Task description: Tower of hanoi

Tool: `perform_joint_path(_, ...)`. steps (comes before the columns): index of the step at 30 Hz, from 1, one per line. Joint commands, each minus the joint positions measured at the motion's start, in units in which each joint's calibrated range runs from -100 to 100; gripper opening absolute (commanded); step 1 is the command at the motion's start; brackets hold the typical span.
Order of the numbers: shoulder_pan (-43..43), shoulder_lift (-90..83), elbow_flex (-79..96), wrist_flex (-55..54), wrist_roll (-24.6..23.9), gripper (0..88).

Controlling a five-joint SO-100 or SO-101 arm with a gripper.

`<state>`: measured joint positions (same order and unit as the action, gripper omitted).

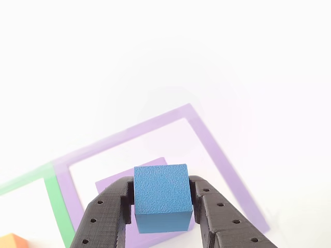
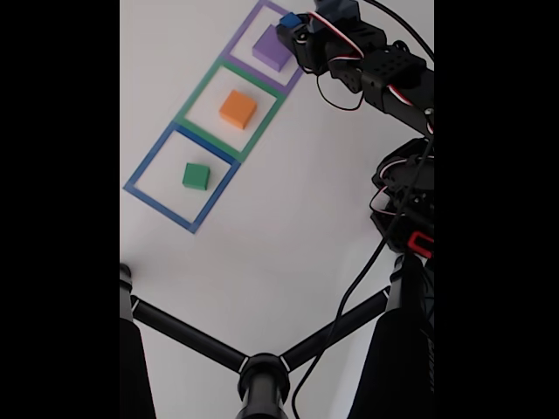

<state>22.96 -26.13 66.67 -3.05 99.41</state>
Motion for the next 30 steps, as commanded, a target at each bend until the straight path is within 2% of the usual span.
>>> perform_joint_path(1,-0.05,5.66,0.70,-13.47,0.59,3.5)
perform_joint_path(17,-2.25,21.24,1.70,-32.25,0.59,3.4)
perform_joint_path(30,-1.97,25.77,3.06,-37.03,0.59,3.5)
